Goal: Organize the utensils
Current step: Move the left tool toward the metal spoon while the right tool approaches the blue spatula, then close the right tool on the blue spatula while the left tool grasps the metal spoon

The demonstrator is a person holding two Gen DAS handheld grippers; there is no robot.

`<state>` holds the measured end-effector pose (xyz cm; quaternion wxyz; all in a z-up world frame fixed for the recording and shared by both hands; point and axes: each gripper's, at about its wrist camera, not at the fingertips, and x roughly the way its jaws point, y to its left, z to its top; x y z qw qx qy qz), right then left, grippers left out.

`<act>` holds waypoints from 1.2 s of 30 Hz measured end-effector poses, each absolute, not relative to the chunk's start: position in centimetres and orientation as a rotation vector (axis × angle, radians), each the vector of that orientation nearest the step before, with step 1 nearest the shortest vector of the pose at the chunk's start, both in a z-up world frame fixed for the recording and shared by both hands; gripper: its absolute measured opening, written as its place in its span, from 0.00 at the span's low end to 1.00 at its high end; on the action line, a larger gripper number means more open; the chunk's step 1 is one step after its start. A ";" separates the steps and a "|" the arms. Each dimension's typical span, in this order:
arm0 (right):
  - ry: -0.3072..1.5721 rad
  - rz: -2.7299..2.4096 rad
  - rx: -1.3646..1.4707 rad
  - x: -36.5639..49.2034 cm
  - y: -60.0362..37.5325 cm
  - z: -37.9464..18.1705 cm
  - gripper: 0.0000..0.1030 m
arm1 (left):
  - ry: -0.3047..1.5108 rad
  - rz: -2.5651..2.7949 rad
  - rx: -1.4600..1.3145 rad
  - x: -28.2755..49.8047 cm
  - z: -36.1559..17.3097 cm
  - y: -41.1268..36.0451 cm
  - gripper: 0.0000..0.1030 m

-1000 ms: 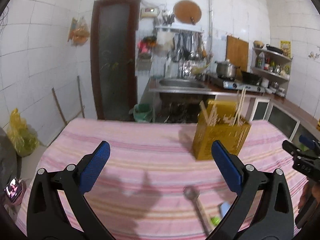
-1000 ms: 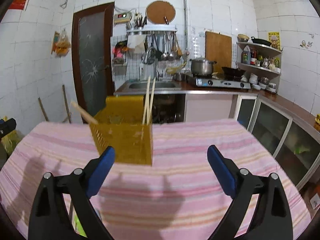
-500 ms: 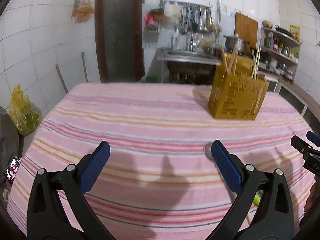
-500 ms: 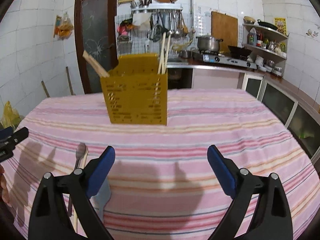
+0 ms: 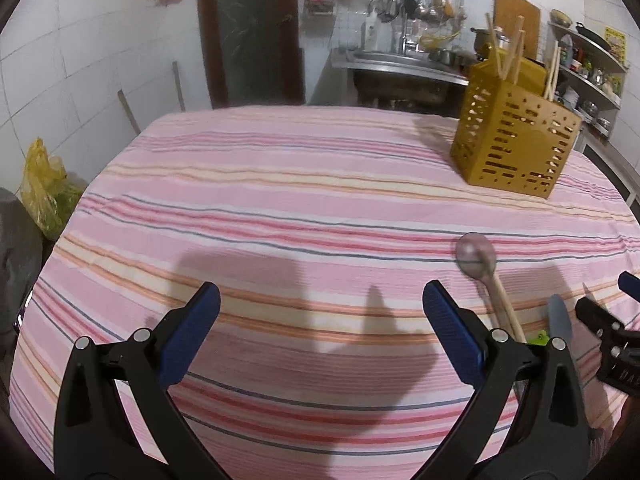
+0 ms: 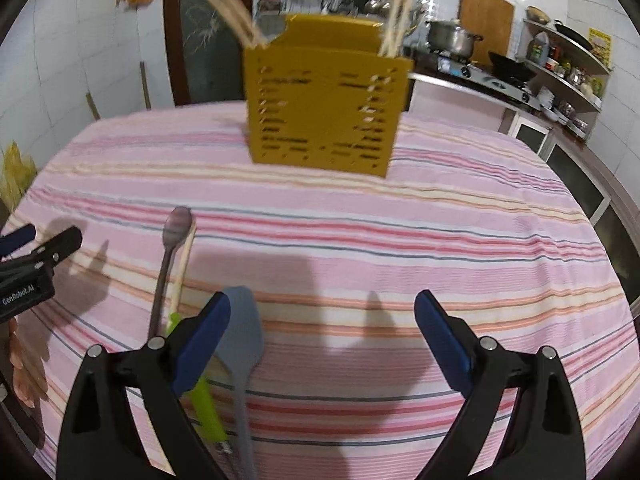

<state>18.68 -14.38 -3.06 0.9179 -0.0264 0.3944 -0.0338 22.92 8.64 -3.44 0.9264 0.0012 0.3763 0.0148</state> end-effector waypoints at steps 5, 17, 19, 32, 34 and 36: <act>0.862 -0.072 -0.094 19.4 -12.4 -3.7 0.86 | 0.788 0.038 -0.001 23.1 -3.6 8.7 0.95; 0.895 -0.040 -0.021 19.7 -12.2 -5.4 0.63 | 0.791 0.029 0.019 22.8 -3.4 7.7 0.95; 0.882 -0.048 -0.052 19.6 -11.8 -5.6 0.62 | 0.793 0.033 0.024 22.8 -3.5 7.5 0.95; 0.845 -0.043 0.018 19.9 -15.7 -4.7 0.32 | 0.814 0.011 -0.038 24.0 -3.7 5.2 0.95; 0.847 -0.063 0.034 20.3 -17.5 -4.6 0.32 | 0.812 0.006 -0.051 24.5 -3.6 4.3 0.95; 0.849 -0.080 0.042 20.6 -19.1 -4.7 0.32 | 0.813 0.001 -0.062 25.1 -3.7 3.4 0.95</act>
